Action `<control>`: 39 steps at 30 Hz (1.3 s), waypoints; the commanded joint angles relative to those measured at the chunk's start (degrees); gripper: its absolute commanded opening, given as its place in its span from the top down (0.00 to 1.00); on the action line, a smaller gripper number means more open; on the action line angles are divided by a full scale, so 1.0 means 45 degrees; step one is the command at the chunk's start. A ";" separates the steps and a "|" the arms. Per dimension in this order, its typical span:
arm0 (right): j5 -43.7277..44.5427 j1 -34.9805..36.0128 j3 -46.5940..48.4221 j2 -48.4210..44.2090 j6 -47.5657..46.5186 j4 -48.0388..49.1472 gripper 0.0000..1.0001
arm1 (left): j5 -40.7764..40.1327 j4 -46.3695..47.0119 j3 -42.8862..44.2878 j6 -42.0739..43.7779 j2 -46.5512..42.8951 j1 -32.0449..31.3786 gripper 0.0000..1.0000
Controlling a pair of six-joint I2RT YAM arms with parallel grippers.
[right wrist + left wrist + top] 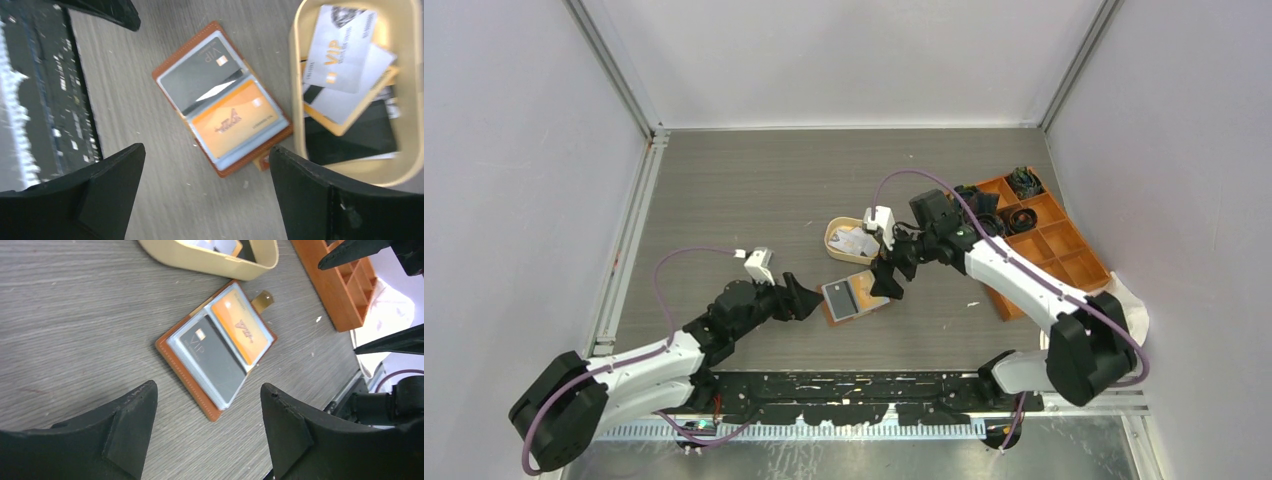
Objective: Put the credit cards into the card holder
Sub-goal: Turn over the card slot in the card holder.
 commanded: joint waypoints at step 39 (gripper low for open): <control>0.1743 -0.0045 0.1447 0.5186 0.7891 0.0645 0.48 | 0.0753 0.3518 0.1057 -0.0271 0.4103 -0.0925 0.53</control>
